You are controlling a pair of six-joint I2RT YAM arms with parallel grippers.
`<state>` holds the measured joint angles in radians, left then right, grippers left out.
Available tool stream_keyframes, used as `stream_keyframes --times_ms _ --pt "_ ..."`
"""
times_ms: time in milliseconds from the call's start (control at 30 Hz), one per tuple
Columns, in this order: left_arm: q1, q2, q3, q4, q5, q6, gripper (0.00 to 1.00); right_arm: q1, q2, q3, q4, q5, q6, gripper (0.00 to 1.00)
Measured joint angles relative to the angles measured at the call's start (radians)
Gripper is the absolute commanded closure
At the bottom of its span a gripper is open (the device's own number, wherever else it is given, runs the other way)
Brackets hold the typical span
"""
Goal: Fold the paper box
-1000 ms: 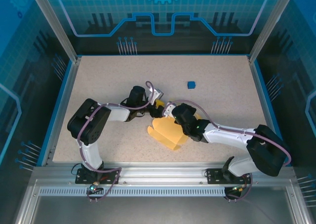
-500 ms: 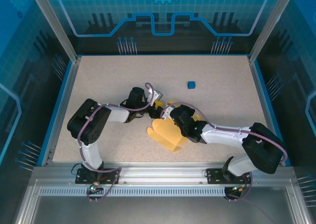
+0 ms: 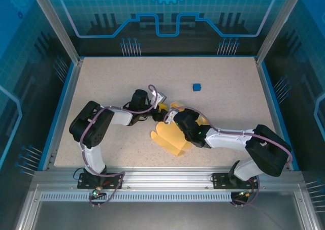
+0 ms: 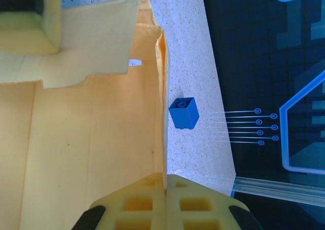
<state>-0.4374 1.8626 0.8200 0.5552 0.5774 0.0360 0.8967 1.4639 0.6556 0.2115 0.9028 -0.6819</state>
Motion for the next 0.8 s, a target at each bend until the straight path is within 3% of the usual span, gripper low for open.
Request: stream_keyframes --times_ms 800 --pt "-0.018 0.026 0.025 0.000 -0.049 0.019 0.17 0.000 0.014 0.003 0.010 -0.002 -0.014 1.00"
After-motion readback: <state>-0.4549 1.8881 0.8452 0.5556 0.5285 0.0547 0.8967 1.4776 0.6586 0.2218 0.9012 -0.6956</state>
